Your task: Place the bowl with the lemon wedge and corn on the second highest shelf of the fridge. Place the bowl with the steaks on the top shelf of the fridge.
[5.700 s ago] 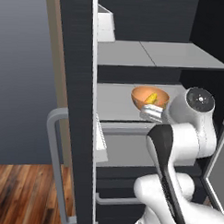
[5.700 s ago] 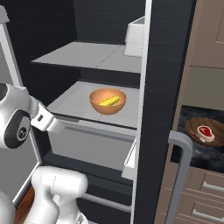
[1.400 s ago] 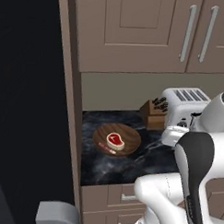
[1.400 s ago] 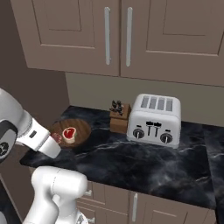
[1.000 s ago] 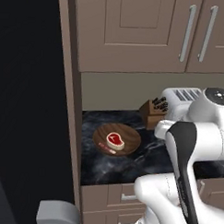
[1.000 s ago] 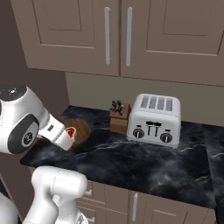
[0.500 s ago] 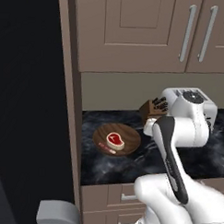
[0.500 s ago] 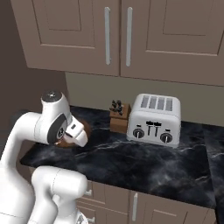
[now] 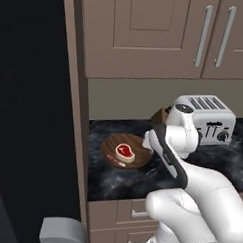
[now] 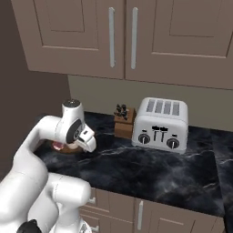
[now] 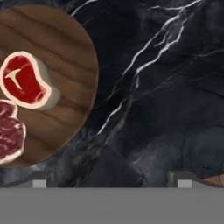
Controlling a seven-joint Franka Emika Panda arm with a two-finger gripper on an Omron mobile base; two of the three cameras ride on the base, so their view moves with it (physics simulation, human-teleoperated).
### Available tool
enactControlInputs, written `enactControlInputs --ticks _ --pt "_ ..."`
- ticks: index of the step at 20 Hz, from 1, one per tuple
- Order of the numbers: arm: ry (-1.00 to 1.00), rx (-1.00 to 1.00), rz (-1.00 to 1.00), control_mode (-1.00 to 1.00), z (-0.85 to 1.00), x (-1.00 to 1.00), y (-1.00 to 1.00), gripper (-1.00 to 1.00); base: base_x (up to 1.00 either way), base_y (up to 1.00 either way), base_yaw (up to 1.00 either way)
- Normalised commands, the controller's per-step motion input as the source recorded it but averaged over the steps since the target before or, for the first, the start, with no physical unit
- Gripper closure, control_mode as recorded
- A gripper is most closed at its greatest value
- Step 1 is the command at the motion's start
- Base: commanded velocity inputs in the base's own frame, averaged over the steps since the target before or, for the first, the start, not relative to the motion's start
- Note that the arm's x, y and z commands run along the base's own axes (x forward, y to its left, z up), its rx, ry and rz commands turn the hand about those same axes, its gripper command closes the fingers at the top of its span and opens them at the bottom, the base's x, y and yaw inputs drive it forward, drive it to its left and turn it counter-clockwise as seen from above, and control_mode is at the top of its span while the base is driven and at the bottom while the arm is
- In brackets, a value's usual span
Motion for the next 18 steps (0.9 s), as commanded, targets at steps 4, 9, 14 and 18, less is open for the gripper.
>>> enactControlInputs --ticks 4,9,14,18 --pt "0.07 0.02 0.00 -1.00 -0.14 0.23 0.01 -1.00 0.00 0.00 0.00" --pt "0.11 0.02 0.00 -1.00 -0.37 0.58 0.00 -1.00 0.00 0.00 0.00" --pt "0.13 0.00 0.00 -1.00 -0.48 0.35 0.04 -1.00 0.00 0.00 0.00" --pt "0.06 0.00 0.00 -1.00 -0.42 0.32 0.08 -1.00 0.00 0.00 0.00"
